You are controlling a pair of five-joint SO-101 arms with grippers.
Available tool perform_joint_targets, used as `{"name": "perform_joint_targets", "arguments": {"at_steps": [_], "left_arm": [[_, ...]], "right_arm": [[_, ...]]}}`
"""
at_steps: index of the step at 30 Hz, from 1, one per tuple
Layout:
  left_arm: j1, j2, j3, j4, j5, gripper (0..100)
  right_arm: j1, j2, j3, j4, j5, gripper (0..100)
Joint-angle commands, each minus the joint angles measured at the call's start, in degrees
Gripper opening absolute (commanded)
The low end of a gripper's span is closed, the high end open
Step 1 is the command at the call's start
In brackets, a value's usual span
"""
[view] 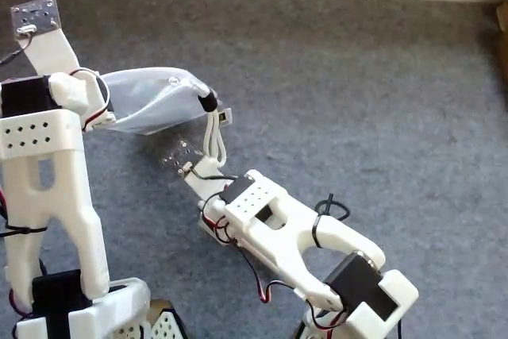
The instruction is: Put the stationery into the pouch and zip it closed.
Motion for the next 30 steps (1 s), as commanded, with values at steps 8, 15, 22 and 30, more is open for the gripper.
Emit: {"name": "perform_joint_targets", "arguments": {"at_steps": [8, 15, 22, 30], "left_arm": [[-2.1, 0.5, -0.6, -0.9, 0.4, 1], [-2.1, 0.5, -0.6, -0.8, 0.4, 1], [-2.1, 0.5, -0.5, -0.8, 0.4, 1], [-2.1, 0.5, -0.5, -0.8, 0.4, 1]], "right_arm": [[-1.4, -0.1, -2.1, 3.0, 0.8, 1.8], [-3.4, -0.1, -2.3, 6.8, 0.7, 9.7], [-3.6, 0.0, -2.0, 7.2, 0.8, 5.4], [-3.6, 0.0, -1.9, 7.4, 4.0, 0.6]]}}
